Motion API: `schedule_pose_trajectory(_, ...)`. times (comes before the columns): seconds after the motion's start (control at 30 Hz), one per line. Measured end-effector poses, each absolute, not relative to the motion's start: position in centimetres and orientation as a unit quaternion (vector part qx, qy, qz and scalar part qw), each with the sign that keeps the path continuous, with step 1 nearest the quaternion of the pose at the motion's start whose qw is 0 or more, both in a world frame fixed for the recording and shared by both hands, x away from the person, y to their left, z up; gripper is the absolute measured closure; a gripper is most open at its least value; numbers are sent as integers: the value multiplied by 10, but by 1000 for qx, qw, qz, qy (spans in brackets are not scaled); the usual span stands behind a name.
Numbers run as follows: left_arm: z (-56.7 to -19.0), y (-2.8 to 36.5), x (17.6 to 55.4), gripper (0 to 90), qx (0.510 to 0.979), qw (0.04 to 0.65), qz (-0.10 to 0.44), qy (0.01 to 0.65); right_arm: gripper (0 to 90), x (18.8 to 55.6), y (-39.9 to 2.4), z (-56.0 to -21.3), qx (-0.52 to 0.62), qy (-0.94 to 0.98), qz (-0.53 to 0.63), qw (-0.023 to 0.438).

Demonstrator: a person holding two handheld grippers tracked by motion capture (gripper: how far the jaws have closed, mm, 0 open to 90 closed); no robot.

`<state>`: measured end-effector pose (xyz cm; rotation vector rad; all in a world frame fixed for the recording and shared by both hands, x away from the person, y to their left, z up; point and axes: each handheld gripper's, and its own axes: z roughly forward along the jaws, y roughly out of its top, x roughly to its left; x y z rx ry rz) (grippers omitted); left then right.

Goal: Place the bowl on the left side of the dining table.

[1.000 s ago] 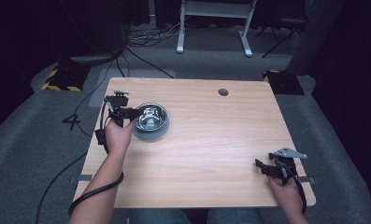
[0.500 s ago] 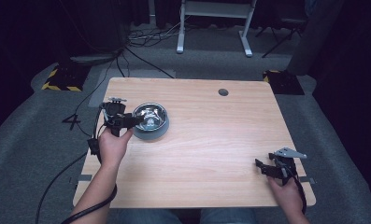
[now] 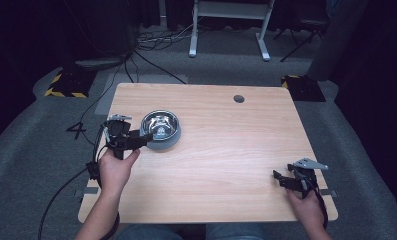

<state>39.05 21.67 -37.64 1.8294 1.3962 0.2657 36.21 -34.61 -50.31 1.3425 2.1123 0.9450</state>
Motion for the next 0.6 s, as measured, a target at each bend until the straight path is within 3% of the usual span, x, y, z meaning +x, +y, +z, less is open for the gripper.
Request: schedule_pose_trajectory(0.6,-377,199,344,398,739,418,104,518,301,362,-346,-503,488,768,344,231)
